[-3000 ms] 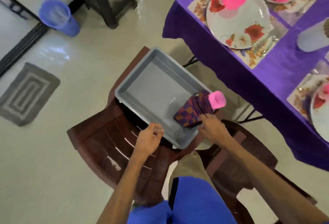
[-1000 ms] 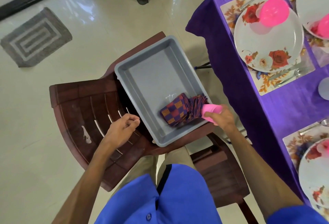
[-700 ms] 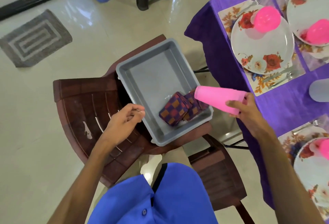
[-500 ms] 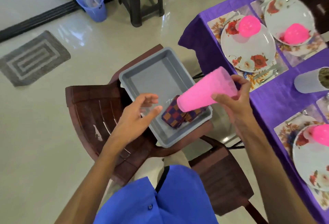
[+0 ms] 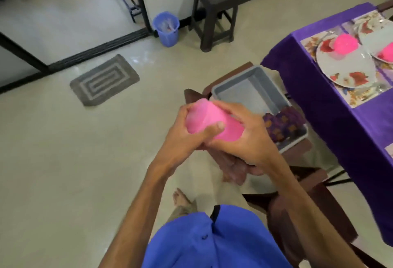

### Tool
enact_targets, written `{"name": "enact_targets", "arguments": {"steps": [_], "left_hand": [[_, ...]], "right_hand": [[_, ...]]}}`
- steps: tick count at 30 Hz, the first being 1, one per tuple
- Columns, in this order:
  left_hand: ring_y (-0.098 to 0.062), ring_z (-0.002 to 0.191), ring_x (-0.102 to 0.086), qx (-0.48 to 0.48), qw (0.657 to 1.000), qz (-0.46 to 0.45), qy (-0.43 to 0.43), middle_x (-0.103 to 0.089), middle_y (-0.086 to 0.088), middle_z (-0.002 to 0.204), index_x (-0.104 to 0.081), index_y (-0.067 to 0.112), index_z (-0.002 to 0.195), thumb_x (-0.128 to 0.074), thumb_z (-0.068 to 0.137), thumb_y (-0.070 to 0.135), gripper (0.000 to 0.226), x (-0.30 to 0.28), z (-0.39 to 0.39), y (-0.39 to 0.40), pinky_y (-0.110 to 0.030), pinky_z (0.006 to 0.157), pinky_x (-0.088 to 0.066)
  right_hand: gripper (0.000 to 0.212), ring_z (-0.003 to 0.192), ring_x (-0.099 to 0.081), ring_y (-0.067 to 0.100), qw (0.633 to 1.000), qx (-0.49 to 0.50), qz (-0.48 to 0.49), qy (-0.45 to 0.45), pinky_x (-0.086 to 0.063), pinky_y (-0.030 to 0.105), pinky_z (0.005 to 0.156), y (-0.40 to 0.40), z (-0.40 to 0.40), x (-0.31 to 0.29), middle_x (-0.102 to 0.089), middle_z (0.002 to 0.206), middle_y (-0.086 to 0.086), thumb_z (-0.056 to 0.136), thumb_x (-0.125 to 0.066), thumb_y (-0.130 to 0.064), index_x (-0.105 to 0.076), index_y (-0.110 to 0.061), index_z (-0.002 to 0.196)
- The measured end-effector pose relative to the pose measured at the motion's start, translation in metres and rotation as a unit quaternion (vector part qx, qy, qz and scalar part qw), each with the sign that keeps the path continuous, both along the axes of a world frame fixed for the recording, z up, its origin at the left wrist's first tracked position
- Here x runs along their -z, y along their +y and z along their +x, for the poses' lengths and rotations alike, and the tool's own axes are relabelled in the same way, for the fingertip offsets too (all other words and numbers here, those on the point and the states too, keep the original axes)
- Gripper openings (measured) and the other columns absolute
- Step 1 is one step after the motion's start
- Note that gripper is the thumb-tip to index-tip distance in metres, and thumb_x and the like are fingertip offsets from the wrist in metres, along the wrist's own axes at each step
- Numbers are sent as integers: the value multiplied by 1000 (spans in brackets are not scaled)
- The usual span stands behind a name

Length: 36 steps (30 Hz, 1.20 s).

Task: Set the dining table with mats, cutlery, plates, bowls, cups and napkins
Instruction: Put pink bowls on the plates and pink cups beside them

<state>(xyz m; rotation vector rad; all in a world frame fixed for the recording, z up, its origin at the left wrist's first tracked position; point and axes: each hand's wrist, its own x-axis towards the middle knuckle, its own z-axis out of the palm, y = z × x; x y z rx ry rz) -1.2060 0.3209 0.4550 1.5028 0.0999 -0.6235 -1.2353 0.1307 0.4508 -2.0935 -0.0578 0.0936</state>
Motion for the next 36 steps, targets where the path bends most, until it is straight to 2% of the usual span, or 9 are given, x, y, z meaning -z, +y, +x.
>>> {"name": "enact_targets", "arguments": {"steps": [2,6,10,15,18,21,25,29,36], "left_hand": [[1,97,-70,-23,999,27,-12,-62,9,121,-52,32,129,-92,77,34,65,1,4,28,-37,75,-65],[-4,101,-70,-38,998,35,-32,-66,21,111,-55,32,126,-92,67,49,72,5,21,70,-41,73,-65],[-18,95,-75,-52,998,30,-24,-67,4,118,-60,26,123,-87,62,55,73,8,58,78,-38,60,-62],[-32,98,-77,-148,986,-24,65,-72,-15,121,-64,17,125,-80,62,58,76,31,153,85,-35,57,-61],[-26,97,-77,-151,987,-12,48,-72,-13,121,-64,16,127,-83,63,54,77,41,233,112,-34,61,-64],[-20,101,-75,-116,992,44,19,-69,-7,127,-62,17,133,-86,63,54,83,46,314,131,-36,69,-65],[-23,105,-74,-119,991,56,14,-66,-8,132,-60,19,136,-86,65,56,84,46,412,115,-40,74,-65],[-22,105,-74,-57,996,62,10,-65,-7,130,-56,18,134,-86,63,57,86,48,496,64,-38,74,-65],[-23,107,-73,141,986,90,12,-64,-4,130,-55,23,135,-88,59,57,89,79,640,-52,-41,76,-66]], "right_hand": [[87,129,-52,6,999,-39,-36,-4,-49,34,105,32,8,-2,-55,140,-18,73,-87,-54,-48,-35,149],[94,121,-55,3,993,-79,-79,26,-55,35,97,73,35,1,-53,136,-21,69,-89,-55,-40,-39,148],[89,112,-59,6,983,-62,-164,-50,-55,29,87,82,71,2,-59,129,-14,71,-87,-49,-46,-28,147],[68,104,-63,19,946,12,-291,-143,-56,40,81,57,145,29,-66,120,-1,79,-80,-44,-58,-18,137],[75,104,-62,12,976,142,-162,-44,-56,27,82,20,188,36,-62,120,-5,74,-91,-37,-50,-27,137],[82,109,-64,10,973,221,-40,63,-53,11,80,-10,239,42,-62,123,-10,69,-95,-37,-48,-36,136],[72,111,-68,19,933,321,122,110,-61,38,88,-26,318,50,-68,124,-5,66,-89,-58,-60,-39,128],[77,117,-67,26,876,368,305,68,-59,44,93,-38,390,44,-67,127,6,75,-84,-51,-55,-21,139],[58,118,-68,25,807,494,321,46,-60,44,90,-63,465,69,-69,131,5,86,-79,-42,-60,-24,137]]}}
